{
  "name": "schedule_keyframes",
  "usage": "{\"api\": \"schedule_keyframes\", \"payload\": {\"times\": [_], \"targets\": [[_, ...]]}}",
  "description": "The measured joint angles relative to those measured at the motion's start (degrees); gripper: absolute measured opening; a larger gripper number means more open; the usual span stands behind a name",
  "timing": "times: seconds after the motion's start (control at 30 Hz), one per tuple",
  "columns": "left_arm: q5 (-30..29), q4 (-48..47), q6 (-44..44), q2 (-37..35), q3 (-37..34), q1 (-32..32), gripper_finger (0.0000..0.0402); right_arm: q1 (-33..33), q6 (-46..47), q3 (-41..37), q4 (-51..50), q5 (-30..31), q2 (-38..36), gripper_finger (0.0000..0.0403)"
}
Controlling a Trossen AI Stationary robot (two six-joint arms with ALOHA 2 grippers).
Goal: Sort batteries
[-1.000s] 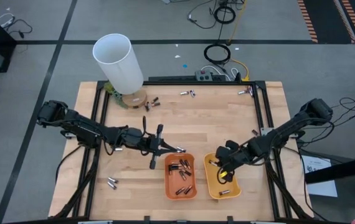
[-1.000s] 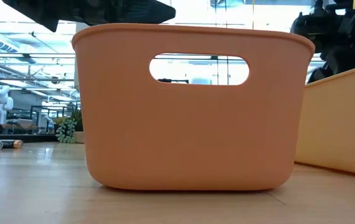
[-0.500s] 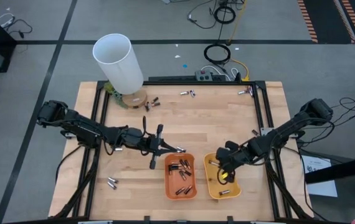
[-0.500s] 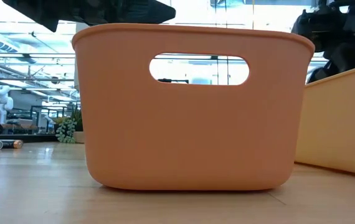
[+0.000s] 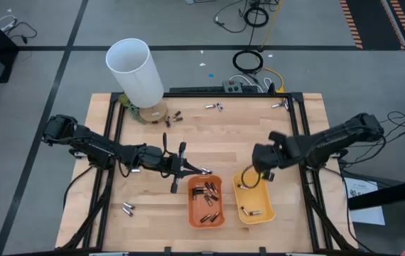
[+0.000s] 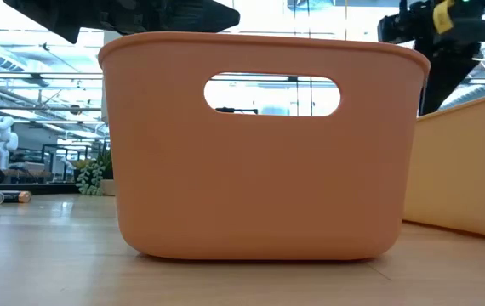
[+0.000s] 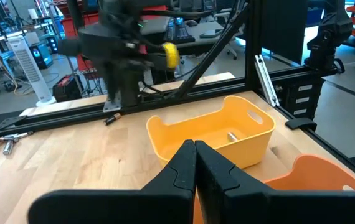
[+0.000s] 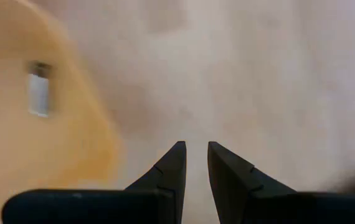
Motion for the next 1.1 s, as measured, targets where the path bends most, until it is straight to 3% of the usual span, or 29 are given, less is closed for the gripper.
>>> {"api": "schedule_keyframes", "payload": {"times": [0.27,0.53,0.8,1.1], "targets": [[0.0,0.0,0.0,0.0,0.0,0.0,0.0009,-14.3,-3.0,2.1,-13.7,-3.8,0.0,0.0075],[0.0,0.0,0.0,0.0,0.0,0.0,0.0009,-29.9,-13.4,-6.7,-11.5,-7.1,1.3,0.0151],[0.0,0.0,0.0,0.0,0.0,0.0,0.0009,-36.4,-21.1,-9.6,-8.9,-7.2,9.9,0.0212],[0.0,-0.5,0.0,0.0,0.0,0.0,0.0009,-42.3,-25.4,-9.8,-7.6,-10.0,22.9,0.0219]]}}
